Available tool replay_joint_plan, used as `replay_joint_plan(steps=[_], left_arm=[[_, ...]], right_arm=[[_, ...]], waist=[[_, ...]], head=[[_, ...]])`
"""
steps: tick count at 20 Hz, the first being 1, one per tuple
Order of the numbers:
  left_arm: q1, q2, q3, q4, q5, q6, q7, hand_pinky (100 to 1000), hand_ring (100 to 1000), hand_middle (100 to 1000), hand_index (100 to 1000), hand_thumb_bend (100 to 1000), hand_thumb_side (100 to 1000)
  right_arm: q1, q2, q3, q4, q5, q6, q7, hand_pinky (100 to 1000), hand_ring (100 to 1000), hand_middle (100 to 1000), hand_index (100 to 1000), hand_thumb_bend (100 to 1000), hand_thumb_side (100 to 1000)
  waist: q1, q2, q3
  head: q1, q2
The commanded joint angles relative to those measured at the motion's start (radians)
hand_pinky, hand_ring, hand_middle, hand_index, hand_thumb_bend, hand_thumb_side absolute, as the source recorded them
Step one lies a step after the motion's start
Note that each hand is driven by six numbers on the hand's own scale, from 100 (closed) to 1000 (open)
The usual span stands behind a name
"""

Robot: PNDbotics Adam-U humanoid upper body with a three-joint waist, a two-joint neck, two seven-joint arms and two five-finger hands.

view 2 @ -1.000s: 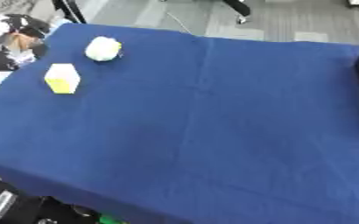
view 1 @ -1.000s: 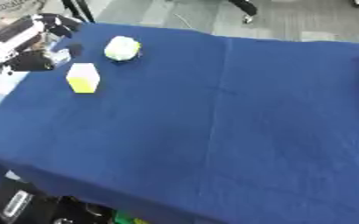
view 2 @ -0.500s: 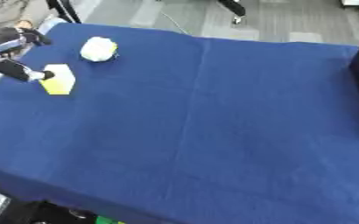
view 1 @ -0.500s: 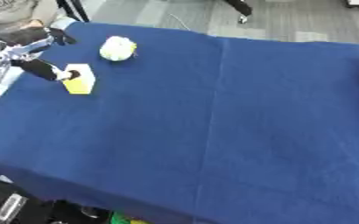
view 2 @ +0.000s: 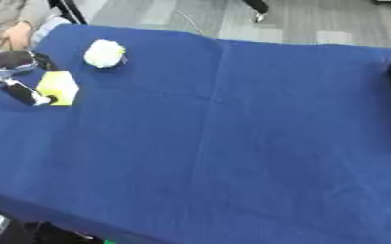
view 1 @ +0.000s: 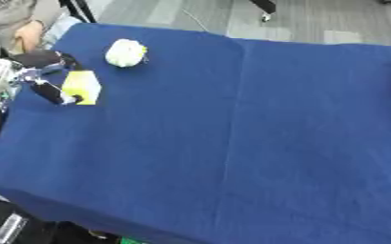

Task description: Pick up the objects with one hand, pass them to the other hand, and then place them into the box on the other side of the table.

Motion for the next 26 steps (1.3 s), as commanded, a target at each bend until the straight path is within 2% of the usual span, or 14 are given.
replay_joint_plan(steps=[1,4,7,11,14,19,22,26], left_arm=[[-0.019,0.022,0.013,0.018,-0.040,0.011,0.044,867,802,782,877,378,347],[-0.021,0.017,0.014,0.028,-0.055,0.014,0.064,859,776,757,859,359,338],[-0.021,0.017,0.016,0.029,-0.052,0.010,0.070,836,712,668,803,320,292],[-0.017,0.020,0.019,0.011,-0.025,0.002,0.080,789,581,515,692,249,199],[-0.008,0.031,0.025,-0.034,0.021,-0.003,0.095,777,555,484,666,206,181],[0.038,0.075,0.043,-0.210,0.194,-0.038,0.082,769,537,462,647,129,196],[0.078,0.090,0.053,-0.352,0.355,-0.050,0.048,762,527,452,635,100,224],[0.121,0.095,0.058,-0.507,0.559,-0.020,-0.029,758,522,445,629,100,245]], right_arm=[[-0.016,-0.014,-0.004,-0.021,-0.005,0.001,0.003,1000,1000,804,1000,100,216],[-0.018,-0.012,-0.004,-0.021,-0.005,0.002,0.005,1000,1000,804,1000,100,219],[-0.018,-0.012,-0.004,-0.021,-0.005,0.003,0.006,1000,1000,802,1000,100,225],[-0.016,-0.010,-0.005,-0.021,-0.003,0.007,0.007,1000,1000,801,1000,100,234],[-0.015,-0.011,-0.005,-0.021,-0.003,0.009,0.008,1000,1000,800,1000,100,233],[-0.017,-0.019,0.007,-0.021,-0.006,0.002,0.017,1000,1000,792,1000,100,217],[-0.022,-0.023,0.024,-0.021,-0.006,-0.013,0.032,1000,1000,790,1000,100,197],[-0.032,-0.027,0.049,-0.021,-0.004,-0.037,0.052,1000,1000,790,1000,100,185]], waist=[[-0.001,-0.009,-0.001],[0.000,-0.007,-0.003],[0.001,-0.008,-0.002],[0.003,-0.011,-0.002],[0.004,-0.013,0.000],[0.008,-0.020,0.007],[0.011,-0.027,0.014],[0.012,-0.034,0.019]], head=[[0.007,-0.017],[0.008,-0.016],[0.010,-0.014],[0.010,-0.011],[0.009,-0.009],[-0.002,0.001],[-0.017,0.009],[-0.029,0.014]])
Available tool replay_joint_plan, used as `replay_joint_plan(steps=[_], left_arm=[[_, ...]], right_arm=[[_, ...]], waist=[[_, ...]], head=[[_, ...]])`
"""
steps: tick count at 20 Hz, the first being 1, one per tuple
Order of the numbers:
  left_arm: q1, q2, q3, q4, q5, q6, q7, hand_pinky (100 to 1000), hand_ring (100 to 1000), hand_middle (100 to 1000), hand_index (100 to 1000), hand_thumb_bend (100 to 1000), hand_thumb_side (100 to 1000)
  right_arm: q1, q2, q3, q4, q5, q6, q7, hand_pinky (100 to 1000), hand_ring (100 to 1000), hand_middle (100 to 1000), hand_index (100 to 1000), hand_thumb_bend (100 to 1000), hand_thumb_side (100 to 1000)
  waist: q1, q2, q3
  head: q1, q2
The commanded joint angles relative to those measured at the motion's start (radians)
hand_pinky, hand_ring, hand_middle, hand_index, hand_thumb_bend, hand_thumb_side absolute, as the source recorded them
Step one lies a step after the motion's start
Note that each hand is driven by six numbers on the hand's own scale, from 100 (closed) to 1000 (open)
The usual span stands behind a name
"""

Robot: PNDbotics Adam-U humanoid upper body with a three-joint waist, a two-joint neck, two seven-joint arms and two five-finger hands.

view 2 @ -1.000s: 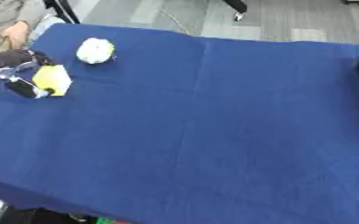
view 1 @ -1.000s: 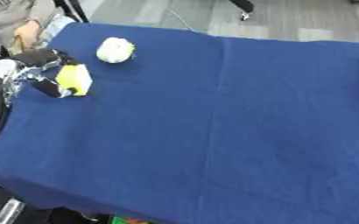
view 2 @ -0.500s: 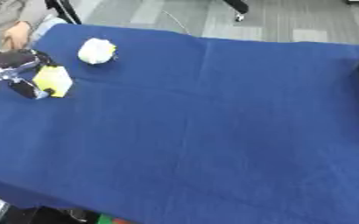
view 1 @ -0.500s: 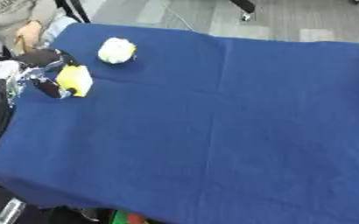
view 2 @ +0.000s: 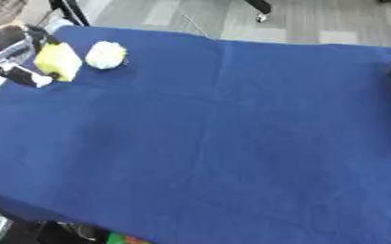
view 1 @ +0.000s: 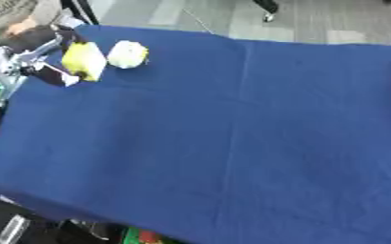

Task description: Pick up the objects with one hand, pass them to the other hand, and then place them into the box on the other side of the table.

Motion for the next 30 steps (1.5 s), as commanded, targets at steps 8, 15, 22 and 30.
replay_joint_plan(steps=[8,15,22,30], left_arm=[[0.007,-0.042,-0.069,-0.244,0.234,-0.011,-0.120,738,510,431,612,100,371],[0.025,-0.111,-0.211,-0.406,0.337,0.028,-0.220,732,511,434,613,100,424],[-0.031,-0.166,-0.342,-0.462,0.426,0.117,-0.319,730,510,435,613,100,462],[-0.092,-0.228,-0.400,-0.470,0.473,0.152,-0.454,731,513,438,615,100,494]], right_arm=[[-0.107,-0.071,0.114,-0.021,-0.008,-0.080,0.079,967,993,838,1000,100,100],[-0.239,-0.067,0.280,-0.021,0.068,-0.182,0.135,928,967,918,940,100,100],[-0.314,-0.017,0.396,-0.021,0.139,-0.281,0.150,921,963,947,924,100,100],[-0.361,0.049,0.457,0.019,0.139,-0.388,0.202,921,961,945,928,100,100]], waist=[[-0.008,-0.037,0.013],[-0.009,-0.042,0.015],[-0.011,-0.042,0.018],[-0.015,-0.040,0.025]], head=[[-0.054,0.008],[-0.091,0.015],[-0.102,0.019],[-0.106,0.022]])
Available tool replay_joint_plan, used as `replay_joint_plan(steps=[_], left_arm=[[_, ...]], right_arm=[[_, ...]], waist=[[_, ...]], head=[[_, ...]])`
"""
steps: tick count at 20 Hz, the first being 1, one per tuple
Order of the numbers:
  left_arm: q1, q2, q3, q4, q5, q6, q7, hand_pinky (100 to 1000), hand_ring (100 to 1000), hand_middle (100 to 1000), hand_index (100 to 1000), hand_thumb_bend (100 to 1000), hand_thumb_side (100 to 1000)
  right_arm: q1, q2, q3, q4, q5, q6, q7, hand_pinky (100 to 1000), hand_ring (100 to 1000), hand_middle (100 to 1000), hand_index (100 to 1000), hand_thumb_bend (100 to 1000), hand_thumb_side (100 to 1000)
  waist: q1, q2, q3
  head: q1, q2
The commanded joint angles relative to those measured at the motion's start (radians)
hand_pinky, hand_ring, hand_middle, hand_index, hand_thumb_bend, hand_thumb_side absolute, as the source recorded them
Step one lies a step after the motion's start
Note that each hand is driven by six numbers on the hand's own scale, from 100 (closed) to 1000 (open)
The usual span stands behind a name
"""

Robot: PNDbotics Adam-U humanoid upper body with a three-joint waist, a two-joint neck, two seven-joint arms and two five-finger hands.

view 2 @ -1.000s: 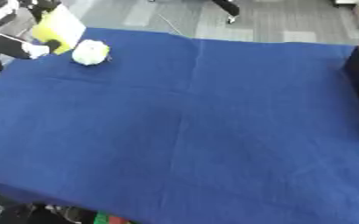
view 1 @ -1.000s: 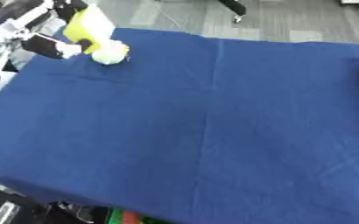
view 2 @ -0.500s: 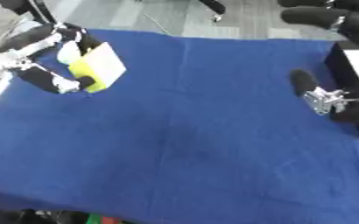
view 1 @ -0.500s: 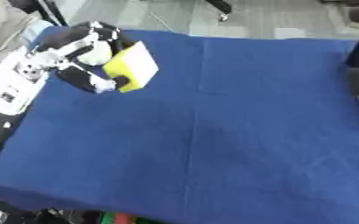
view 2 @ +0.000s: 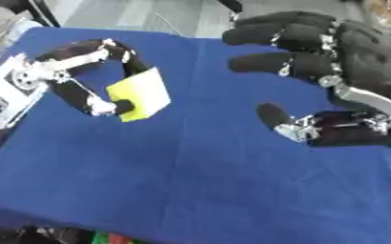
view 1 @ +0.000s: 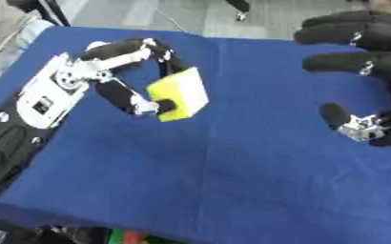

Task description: Pick up the objects with one hand, pass them to the other hand, and then place them into the box on the other side of the table.

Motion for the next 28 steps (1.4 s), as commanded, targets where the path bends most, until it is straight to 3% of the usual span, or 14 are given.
replay_joint_plan(steps=[1,12,28], left_arm=[[-0.033,-0.003,-0.004,-0.016,0.026,0.011,-0.060,731,513,438,615,100,496],[-0.093,-0.043,0.004,-0.027,0.104,0.053,-0.258,730,513,438,615,100,503],[-0.157,-0.093,-0.017,-0.008,0.117,0.089,-0.256,726,511,435,613,100,503]], right_arm=[[-0.031,0.013,0.017,0.014,-0.006,-0.033,0.018,920,960,944,928,100,100],[-0.078,0.059,0.073,0.041,-0.042,-0.076,0.081,910,946,943,928,110,100],[-0.107,0.096,0.113,0.046,-0.063,-0.100,0.125,904,943,951,924,119,100]], waist=[[-0.002,-0.019,0.003],[-0.007,-0.017,0.014],[-0.003,-0.016,0.022]], head=[[-0.003,0.004],[-0.003,0.010],[-0.016,0.023]])
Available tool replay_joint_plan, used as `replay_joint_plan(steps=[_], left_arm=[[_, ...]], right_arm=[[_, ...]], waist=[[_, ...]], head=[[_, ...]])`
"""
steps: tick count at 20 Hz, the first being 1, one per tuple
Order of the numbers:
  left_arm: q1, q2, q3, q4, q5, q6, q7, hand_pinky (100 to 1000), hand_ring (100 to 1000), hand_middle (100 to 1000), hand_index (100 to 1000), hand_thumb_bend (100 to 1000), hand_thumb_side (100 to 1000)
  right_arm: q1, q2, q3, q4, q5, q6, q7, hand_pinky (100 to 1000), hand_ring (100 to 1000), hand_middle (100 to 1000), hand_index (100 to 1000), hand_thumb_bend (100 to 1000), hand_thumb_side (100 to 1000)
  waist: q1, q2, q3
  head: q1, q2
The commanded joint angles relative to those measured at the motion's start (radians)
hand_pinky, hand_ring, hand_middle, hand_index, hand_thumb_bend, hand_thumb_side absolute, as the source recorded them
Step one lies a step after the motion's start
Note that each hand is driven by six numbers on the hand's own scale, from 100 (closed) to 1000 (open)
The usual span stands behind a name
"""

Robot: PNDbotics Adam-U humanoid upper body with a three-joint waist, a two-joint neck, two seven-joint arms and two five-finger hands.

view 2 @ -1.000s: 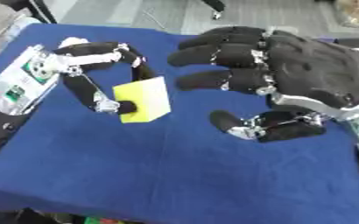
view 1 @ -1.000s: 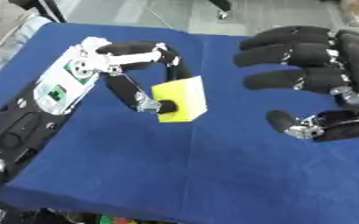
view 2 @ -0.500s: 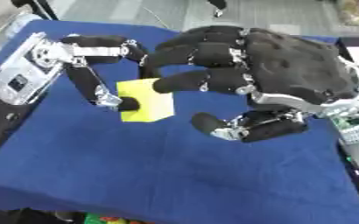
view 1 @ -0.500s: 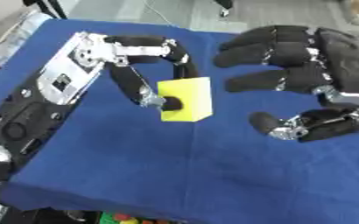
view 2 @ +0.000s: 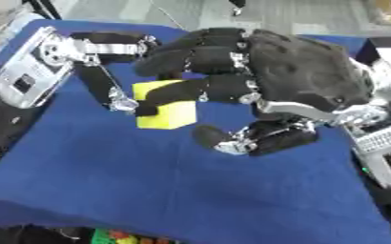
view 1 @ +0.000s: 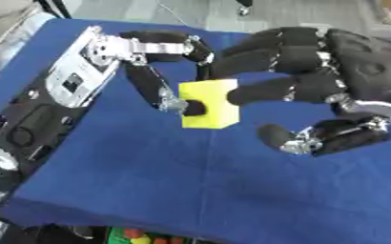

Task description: Pick up the objects with one hand, pass them to the other hand, and then place them into the box on the other side of the table.

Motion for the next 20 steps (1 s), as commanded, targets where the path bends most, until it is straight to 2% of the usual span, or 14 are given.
replay_joint_plan(steps=[1,20], left_arm=[[-0.031,0.001,0.009,-0.005,0.014,0.003,0.000,726,511,435,613,100,503],[-0.071,-0.044,0.003,-0.045,0.107,0.073,-0.030,722,507,431,609,100,537]], right_arm=[[-0.022,0.003,-0.002,-0.005,0.002,-0.072,0.075,904,943,953,923,122,100],[-0.021,0.019,0.010,0.027,0.097,-0.103,0.038,881,926,975,906,179,100]], waist=[[0.002,-0.017,0.001],[0.008,-0.021,0.010]], head=[[-0.003,0.006],[-0.014,0.007]])
